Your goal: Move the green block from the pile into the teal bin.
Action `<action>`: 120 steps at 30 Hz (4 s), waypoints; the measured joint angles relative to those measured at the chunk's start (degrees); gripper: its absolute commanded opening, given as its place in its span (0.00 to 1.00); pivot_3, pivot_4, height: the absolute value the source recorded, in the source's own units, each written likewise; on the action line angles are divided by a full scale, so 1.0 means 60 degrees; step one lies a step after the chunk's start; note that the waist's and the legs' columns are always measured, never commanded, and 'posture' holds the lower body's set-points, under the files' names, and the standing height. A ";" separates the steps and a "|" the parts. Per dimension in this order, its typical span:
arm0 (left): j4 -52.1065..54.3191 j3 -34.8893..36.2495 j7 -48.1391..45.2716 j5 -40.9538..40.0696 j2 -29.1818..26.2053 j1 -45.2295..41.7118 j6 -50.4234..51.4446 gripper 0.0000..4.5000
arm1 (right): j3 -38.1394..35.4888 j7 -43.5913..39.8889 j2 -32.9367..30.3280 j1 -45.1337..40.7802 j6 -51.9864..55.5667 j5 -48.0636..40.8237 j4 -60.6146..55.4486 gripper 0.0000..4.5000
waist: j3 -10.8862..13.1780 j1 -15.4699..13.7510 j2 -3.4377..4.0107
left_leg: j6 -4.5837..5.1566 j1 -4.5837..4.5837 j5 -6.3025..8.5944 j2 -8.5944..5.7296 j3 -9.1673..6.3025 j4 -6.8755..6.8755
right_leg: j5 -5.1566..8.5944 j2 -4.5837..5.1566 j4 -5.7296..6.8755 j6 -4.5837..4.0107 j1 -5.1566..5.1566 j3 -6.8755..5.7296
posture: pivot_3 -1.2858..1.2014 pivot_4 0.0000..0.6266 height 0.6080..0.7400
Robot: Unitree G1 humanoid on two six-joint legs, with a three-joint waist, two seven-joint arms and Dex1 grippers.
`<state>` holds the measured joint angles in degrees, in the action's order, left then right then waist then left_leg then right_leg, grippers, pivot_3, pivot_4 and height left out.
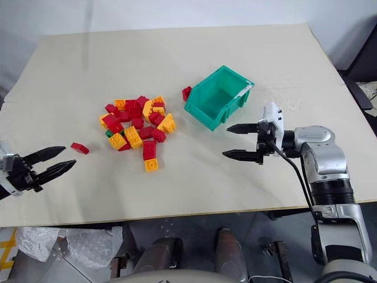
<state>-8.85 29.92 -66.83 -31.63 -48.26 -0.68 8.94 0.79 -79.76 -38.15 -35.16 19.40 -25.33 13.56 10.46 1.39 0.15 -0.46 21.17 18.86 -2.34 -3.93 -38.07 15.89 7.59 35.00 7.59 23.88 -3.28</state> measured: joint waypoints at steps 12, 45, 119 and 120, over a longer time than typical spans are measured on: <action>-0.1370 -0.2162 -0.0287 0.0597 0.0916 -0.2991 -0.0393 0.01 | -0.0036 0.0345 0.0336 -0.0019 0.0389 -0.0332 -0.0753 1.00 | 0.0000 -0.0212 0.0000 | 0.0000 0.0003 -0.0001 -0.0007 0.0009 -0.0016 | -0.0003 -0.0018 0.0015 0.0005 0.0003 -0.0006 | 0.52 0.24 1.00; -0.5290 -0.3850 -0.1262 0.2425 0.2776 -0.5735 -0.1636 0.01 | -0.0399 0.1191 0.0278 0.0661 0.0515 -0.0611 -0.1196 1.00 | -0.0001 -0.0226 -0.0025 | 0.0039 -0.0008 0.0019 -0.0015 0.0073 -0.0151 | -0.0019 -0.0017 0.0096 0.0033 -0.0006 0.0058 | 0.52 0.24 1.00; -0.1615 -0.4833 0.5974 0.2867 0.1171 -0.6995 0.7686 0.34 | 0.0144 0.0131 0.0604 -0.0897 -0.0046 0.0222 0.0768 1.00 | 0.0007 -0.0021 -0.0032 | 0.0021 0.0023 0.0042 -0.0014 0.0169 -0.0097 | -0.0018 -0.0033 0.0107 0.0024 0.0108 0.0126 | 0.52 0.24 1.00; -0.1573 -0.4685 0.5901 0.2818 0.1161 -0.6862 0.7559 0.34 | 0.0116 0.0166 0.0592 -0.0869 -0.0046 0.0219 0.0761 1.00 | 0.0007 -0.0016 -0.0032 | 0.0021 0.0024 0.0042 -0.0006 0.0169 -0.0097 | -0.0018 -0.0032 0.0108 0.0024 0.0109 0.0126 | 0.52 0.24 1.00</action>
<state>-18.29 1.80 -31.42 -14.73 -41.29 -41.85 54.29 1.49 -78.76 -34.60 -40.37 19.13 -24.01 18.13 10.50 1.29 -0.04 -0.33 21.31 19.11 -2.37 -2.91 -38.65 15.78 7.40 35.64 7.73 24.53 -2.52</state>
